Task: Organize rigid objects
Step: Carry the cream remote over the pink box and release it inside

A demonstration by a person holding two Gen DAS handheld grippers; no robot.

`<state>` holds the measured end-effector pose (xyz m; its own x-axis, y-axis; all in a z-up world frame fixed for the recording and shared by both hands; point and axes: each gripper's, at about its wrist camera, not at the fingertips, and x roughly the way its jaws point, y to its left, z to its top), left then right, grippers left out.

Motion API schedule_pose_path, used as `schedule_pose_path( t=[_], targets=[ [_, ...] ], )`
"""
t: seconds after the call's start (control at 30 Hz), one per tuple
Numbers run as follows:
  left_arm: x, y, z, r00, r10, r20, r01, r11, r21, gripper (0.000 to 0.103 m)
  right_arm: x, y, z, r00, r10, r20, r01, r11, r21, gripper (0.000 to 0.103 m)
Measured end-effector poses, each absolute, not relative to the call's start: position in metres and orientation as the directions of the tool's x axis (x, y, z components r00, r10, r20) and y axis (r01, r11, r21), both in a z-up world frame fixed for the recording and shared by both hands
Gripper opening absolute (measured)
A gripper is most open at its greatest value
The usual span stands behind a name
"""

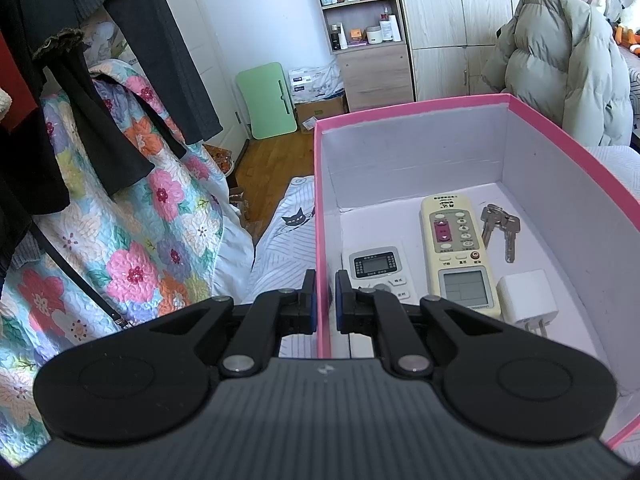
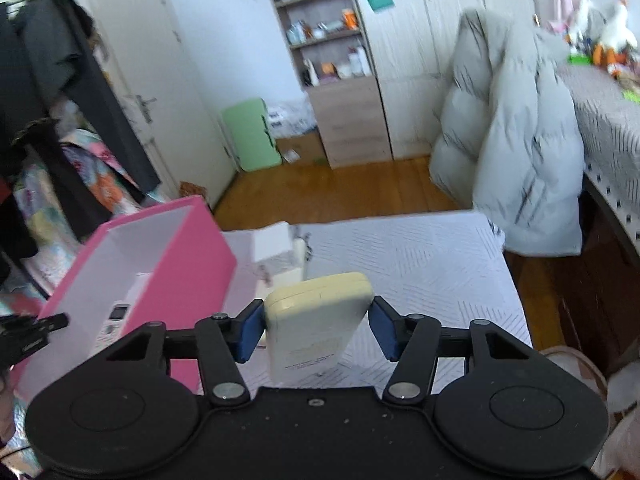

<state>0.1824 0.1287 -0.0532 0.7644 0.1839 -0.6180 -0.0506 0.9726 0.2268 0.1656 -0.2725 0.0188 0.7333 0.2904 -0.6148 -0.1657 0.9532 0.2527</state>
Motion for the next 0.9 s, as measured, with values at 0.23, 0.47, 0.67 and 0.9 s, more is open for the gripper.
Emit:
schedule_pose_path(
  t=[0.23,0.47,0.67,0.9],
  targets=[
    [0.182,0.129,-0.053,0.765,0.184,-0.618,-0.050,0.973,0.227,0.007,0.153,-0.254,0.061,0.777,0.335,-0.532,-0.272,0.942,0.197,0.061],
    [0.183,0.127,-0.053,0.767,0.185,-0.615,-0.053,0.973,0.226,0.007,0.164,-0.202,0.107,0.723,0.545,-0.424,-0.463,0.838,0.288,0.061],
    [0.182,0.123,-0.053,0.774,0.179,-0.607,-0.056,0.975,0.216,0.007,0.216,-0.116,0.086,0.609,0.669,-0.427,-0.553,0.744,0.376,0.061],
    [0.179,0.131,-0.050,0.778,0.167,-0.605,-0.054,0.978,0.201,0.007,0.276,-0.046,0.023,0.522,0.650,-0.552,-0.496,0.758,0.424,0.061]
  ],
)
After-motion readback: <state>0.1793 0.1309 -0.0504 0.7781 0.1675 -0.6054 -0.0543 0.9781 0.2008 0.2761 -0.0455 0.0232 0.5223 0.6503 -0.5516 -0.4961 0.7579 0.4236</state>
